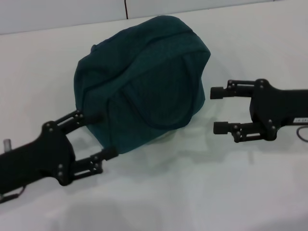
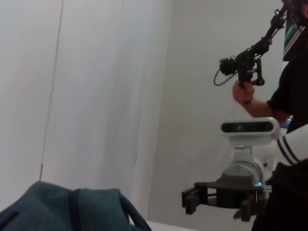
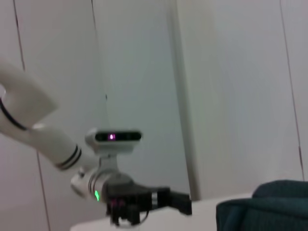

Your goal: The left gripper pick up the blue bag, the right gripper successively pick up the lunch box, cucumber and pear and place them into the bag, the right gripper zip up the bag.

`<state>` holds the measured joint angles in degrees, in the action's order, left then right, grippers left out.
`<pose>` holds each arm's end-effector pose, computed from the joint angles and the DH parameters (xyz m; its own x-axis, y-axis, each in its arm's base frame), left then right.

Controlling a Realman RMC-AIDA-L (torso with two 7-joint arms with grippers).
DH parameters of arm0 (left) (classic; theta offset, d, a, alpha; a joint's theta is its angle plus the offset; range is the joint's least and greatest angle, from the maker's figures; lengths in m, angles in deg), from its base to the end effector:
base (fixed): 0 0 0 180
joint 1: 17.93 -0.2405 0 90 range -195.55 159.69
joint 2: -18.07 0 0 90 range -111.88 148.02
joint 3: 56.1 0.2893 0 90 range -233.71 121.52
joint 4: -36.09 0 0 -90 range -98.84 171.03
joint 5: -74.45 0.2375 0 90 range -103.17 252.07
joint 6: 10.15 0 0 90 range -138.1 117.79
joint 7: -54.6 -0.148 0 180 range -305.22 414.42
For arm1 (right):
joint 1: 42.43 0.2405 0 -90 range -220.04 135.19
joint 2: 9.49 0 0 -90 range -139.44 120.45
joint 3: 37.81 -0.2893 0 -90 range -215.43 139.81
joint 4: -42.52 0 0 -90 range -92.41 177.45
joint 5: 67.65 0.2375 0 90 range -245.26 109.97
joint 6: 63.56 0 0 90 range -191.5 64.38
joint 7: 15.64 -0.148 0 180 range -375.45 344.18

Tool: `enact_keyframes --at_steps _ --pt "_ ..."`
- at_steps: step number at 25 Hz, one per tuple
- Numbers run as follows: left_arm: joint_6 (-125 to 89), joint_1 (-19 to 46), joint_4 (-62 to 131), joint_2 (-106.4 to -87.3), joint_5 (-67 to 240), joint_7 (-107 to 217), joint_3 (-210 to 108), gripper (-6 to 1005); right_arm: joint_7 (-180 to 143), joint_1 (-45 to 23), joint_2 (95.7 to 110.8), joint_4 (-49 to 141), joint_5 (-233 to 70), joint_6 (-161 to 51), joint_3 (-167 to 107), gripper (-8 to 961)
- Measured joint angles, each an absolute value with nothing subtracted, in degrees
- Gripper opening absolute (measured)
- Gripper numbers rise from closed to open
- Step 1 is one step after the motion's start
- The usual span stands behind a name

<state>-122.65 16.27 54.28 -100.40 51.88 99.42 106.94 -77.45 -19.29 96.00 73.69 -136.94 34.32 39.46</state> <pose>-0.3074 0.2920 -0.0380 0.6448 0.0916 0.7589 0.2459 -0.9649 -0.0925 0.3009 0.3278 0.0252 0.7470 -0.0621 -0.6619 -0.1721 -0.9798 -0.1023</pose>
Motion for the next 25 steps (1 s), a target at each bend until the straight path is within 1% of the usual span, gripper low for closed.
enact_keyframes --at_steps 3,4,7,9,12,18,25 --pt "-124.1 17.8 54.9 -98.77 52.4 101.6 106.9 816 -82.1 -19.4 95.00 79.7 -140.8 33.6 38.8 750" --pt "-124.3 18.3 54.9 -98.30 52.9 102.0 107.0 816 -83.5 -19.4 94.88 81.7 -142.6 33.8 38.1 750" --pt "-125.2 20.2 55.0 -97.03 56.0 103.1 107.0 816 -86.4 -19.3 95.10 86.2 -147.5 34.9 35.0 750" --pt "-125.6 21.3 55.1 -96.73 57.5 104.0 107.0 816 -87.3 -19.4 95.74 88.0 -150.2 36.0 32.8 750" --pt "-125.6 21.7 55.7 -96.85 57.6 104.3 107.0 816 -87.6 -19.1 96.44 89.1 -152.8 37.3 31.3 750" --pt "-125.6 21.9 56.4 -97.21 57.3 103.8 107.0 816 -87.7 -18.7 96.16 89.8 -154.3 38.9 30.6 750" --pt "-125.5 22.0 56.4 -97.75 57.3 102.9 107.0 816 -87.7 -19.2 96.33 89.6 -154.7 39.3 28.6 750"
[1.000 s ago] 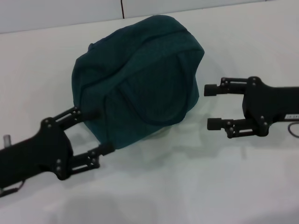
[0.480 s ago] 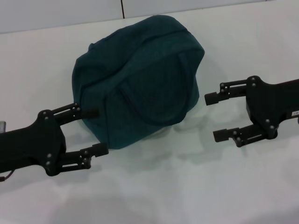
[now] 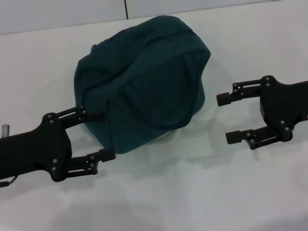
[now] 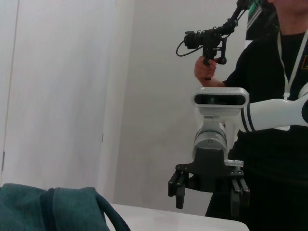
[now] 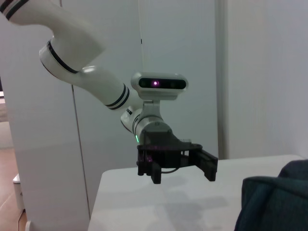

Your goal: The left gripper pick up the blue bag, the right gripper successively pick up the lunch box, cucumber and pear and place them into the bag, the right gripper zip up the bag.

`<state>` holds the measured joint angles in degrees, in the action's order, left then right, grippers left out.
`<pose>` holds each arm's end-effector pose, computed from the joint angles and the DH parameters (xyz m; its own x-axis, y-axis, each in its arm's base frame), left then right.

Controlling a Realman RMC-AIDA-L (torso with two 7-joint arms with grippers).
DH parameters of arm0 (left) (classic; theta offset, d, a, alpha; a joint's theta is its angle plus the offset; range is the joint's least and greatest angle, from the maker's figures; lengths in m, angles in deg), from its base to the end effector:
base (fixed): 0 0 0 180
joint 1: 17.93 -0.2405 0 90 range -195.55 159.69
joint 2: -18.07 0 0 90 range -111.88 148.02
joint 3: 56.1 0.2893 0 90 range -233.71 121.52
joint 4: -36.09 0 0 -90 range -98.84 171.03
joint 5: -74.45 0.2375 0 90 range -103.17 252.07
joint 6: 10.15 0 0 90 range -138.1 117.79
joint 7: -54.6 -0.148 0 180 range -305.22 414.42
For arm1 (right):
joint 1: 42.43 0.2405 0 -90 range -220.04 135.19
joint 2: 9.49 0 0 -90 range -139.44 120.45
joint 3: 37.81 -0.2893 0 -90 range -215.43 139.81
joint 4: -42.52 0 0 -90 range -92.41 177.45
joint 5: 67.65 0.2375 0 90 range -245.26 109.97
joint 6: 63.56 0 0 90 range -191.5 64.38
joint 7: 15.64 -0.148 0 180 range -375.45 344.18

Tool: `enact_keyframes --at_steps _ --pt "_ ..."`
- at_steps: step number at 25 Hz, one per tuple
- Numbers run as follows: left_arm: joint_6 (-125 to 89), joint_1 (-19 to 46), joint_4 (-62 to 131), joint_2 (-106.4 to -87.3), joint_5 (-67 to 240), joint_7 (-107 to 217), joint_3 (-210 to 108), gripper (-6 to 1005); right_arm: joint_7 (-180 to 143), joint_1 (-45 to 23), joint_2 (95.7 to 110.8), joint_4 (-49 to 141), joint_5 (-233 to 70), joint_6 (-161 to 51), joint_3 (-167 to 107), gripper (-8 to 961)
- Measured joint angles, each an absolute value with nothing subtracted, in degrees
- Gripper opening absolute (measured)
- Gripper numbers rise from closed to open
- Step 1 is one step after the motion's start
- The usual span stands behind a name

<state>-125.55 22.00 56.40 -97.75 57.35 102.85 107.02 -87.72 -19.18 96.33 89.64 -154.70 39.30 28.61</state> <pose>-0.2926 0.3164 -0.0168 0.7047 0.0994 0.7025 0.1509 -0.9885 -0.0116 0.2776 0.3366 0.0577 0.8592 -0.0031 -0.5116 -0.0416 -0.9971 -0.0639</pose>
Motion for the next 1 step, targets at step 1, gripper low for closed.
enact_keyframes --at_steps 1 --pt "-125.5 22.0 56.4 -97.82 57.4 102.6 107.0 816 -87.7 -19.2 96.34 89.6 -154.9 39.3 28.6 750"
